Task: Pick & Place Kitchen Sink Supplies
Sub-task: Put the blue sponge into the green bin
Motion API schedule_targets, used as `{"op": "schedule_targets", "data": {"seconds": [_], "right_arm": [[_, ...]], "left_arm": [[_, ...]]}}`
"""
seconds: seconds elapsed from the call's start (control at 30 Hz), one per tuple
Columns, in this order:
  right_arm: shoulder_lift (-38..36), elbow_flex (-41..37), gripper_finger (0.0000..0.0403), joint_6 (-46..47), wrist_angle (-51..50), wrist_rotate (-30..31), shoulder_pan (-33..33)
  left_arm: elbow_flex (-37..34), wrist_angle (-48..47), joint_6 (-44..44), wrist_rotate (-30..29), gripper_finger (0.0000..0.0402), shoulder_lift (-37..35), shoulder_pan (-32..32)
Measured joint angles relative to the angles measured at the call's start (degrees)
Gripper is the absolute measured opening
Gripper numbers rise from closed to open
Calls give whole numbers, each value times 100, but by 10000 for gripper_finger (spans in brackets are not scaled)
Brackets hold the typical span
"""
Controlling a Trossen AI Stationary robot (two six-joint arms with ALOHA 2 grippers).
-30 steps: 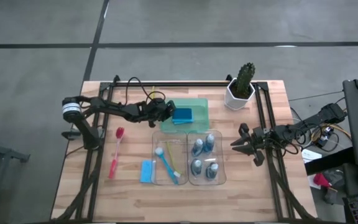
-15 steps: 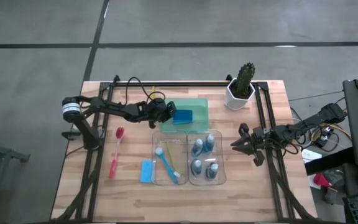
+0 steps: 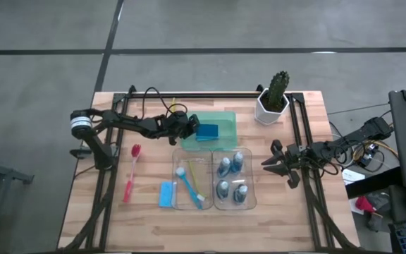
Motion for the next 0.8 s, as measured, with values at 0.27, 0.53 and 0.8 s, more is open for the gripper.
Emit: {"op": "schedule_targets", "data": {"seconds": [0.27, 0.53, 0.8], "right_arm": [[1, 0, 73, 3, 0, 0, -1], [1, 0, 72, -4, 0, 0, -1], [1, 0, 85, -4, 0, 0, -2]], "left_arm": [[1, 237, 87, 0, 89, -75, -16], [-3, 214, 878, 239, 112, -485, -16], [-25, -49, 1690, 875, 111, -1028, -20]]}}
